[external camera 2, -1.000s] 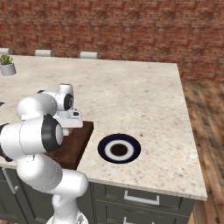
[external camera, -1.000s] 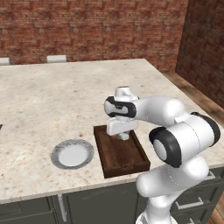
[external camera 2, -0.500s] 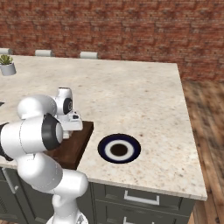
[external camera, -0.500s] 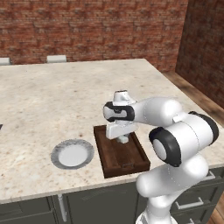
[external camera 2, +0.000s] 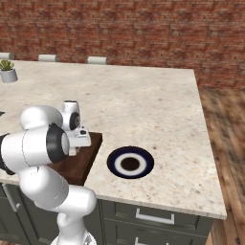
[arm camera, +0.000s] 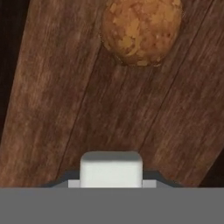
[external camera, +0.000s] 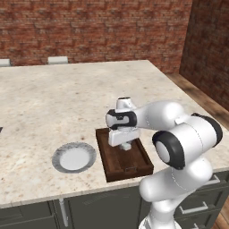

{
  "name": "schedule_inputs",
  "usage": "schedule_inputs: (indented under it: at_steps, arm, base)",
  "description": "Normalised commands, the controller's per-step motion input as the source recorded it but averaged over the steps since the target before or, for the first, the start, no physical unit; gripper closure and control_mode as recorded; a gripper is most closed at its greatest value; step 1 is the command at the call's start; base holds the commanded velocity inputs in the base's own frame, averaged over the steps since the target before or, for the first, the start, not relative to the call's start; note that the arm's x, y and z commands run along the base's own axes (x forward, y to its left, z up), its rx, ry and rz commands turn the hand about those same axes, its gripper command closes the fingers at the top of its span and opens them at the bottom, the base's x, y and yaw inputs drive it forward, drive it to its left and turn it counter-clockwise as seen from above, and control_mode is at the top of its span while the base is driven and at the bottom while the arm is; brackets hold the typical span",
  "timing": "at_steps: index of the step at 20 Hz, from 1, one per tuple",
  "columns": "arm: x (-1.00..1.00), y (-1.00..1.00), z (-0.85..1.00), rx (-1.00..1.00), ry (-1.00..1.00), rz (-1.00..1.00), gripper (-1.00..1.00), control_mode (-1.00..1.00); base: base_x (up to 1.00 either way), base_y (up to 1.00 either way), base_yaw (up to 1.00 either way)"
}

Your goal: Move the dessert items from the plates to the tray.

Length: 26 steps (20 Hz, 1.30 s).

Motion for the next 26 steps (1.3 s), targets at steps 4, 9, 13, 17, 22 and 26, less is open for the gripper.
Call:
schedule_inputs:
  at_steps: [4,9,13,17,22,26]
  arm:
    - [0.00,0.00,-0.23,0.00,0.00,0.00,1.00,-1.00]
    - [-0.02,0.00,-0.22,0.00,0.00,0.00,1.00,-1.00]
    - [0.00,0.00,-0.15,-0.01,0.00,0.00,1.00,-1.00]
    - [0.00,0.00,-0.01,-0.01,0.00,0.00,1.00,-1.00]
    - [0.00,0.00,0.00,0.00,0.00,0.00,-1.00,-1.00]
    - [-0.01,0.00,0.00,0.00,0.00,0.00,-1.00,-1.00]
  base:
    - [0.00,0.00,0.00]
    - [0.00,0.00,0.00]
    - [0.00,0.00,0.00]
    - [0.00,0.00,0.00]
    - [0.00,0.00,0.00]
    - [0.00,0.00,0.00]
